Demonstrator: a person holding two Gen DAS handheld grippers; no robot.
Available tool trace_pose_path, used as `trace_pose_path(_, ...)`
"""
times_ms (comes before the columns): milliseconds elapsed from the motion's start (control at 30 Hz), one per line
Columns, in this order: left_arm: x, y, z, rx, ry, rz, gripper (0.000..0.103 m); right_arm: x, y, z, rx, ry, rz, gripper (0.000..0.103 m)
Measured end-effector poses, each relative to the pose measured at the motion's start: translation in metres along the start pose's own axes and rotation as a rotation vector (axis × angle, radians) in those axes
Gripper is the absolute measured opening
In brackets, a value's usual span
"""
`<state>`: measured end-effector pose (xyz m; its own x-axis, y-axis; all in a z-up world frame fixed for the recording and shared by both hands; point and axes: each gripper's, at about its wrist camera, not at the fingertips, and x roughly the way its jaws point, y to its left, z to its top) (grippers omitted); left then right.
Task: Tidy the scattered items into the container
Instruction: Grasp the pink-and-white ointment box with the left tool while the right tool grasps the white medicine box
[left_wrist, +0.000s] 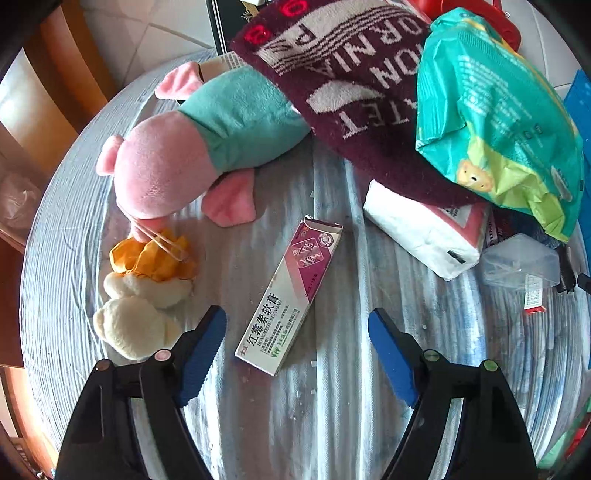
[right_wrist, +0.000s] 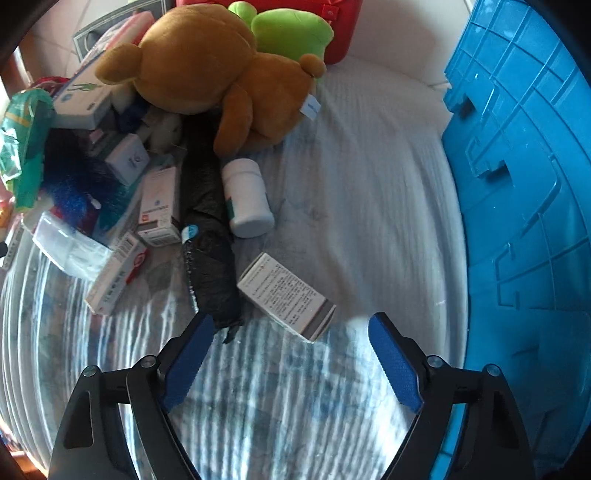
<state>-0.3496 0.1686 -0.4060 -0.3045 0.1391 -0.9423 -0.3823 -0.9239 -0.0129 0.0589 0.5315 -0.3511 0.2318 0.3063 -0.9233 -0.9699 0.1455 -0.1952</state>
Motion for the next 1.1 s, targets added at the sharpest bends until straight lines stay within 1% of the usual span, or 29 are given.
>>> trace_pose_path(233,0.017,0.004,0.002,-0.010,0.009,-0.020,0.079,0.020,-0.015,0.003,0.021,0.036,-0.046,0.085)
trace_pose_path(333,0.021,0.003,0.003,-0.005,0.014,-0.021,0.079,0.024,-0.022,0.002,0.024,0.053,-0.050,0.084)
trace_pose_path(367,0.022,0.002,0.003,0.001,0.016,-0.015,0.076,0.025,-0.023,0.001,0.016,0.058,-0.053,0.084)
trace_pose_path(400,0.023,0.001,0.004,0.007,0.019,-0.013,0.068,0.026,-0.023,0.000,0.016,0.061,-0.054,0.084)
trace_pose_path(433,0.025,0.000,0.004,0.012,0.027,-0.014,0.064,0.028,-0.024,-0.001,0.014,0.065,-0.052,0.084)
trace_pose_path(467,0.027,-0.002,0.004,0.017,0.037,-0.018,0.058,0.029,-0.025,-0.002,0.017,0.070,-0.050,0.084)
trace_pose_path(533,0.026,-0.005,0.004,0.029,0.032,-0.025,0.052,0.033,-0.027,-0.004,0.037,0.083,-0.042,0.084)
trace_pose_path(600,0.025,-0.010,0.005,0.042,0.034,-0.041,0.035,0.036,-0.030,-0.004,0.050,0.092,-0.032,0.083)
trace_pose_path(633,0.024,-0.013,0.004,0.052,0.035,-0.049,0.031,0.037,-0.031,-0.005,0.052,0.093,-0.025,0.082)
trace_pose_path(700,0.022,-0.018,0.002,0.071,0.035,-0.045,0.028,0.038,-0.034,-0.005,0.053,0.096,-0.017,0.079)
trace_pose_path(733,0.022,-0.018,0.001,0.068,0.036,-0.052,0.028,0.039,-0.035,-0.006,0.055,0.098,-0.011,0.076)
trace_pose_path(800,0.019,-0.017,-0.001,0.058,0.032,-0.057,0.028,0.036,-0.037,-0.006,0.060,0.088,0.006,0.065)
trace_pose_path(833,0.017,-0.017,-0.001,0.051,0.027,-0.060,0.028,0.034,-0.038,-0.007,0.058,0.085,0.011,0.048)
trace_pose_path(867,0.015,-0.016,-0.002,0.043,0.022,-0.063,0.028,0.033,-0.037,-0.007,0.056,0.086,0.014,0.034)
trace_pose_path(933,0.012,-0.014,-0.004,0.033,0.015,-0.062,0.028,0.029,-0.037,-0.010,0.063,0.084,0.020,0.028)
trace_pose_path(1000,0.007,-0.013,-0.005,0.023,0.007,-0.065,0.028,0.025,-0.039,-0.014,0.068,0.083,0.022,0.018)
trace_pose_path(1033,0.005,-0.013,-0.005,0.018,0.003,-0.068,0.028,0.023,-0.040,-0.016,0.072,0.081,0.019,0.006)
trace_pose_path(1067,0.003,-0.013,-0.005,0.015,-0.002,-0.067,0.028,0.021,-0.041,-0.018,0.078,0.082,0.020,0.001)
trace_pose_path(1100,0.001,-0.012,-0.006,0.011,-0.006,-0.067,0.028,0.019,-0.042,-0.020,0.086,0.081,0.027,0.001)
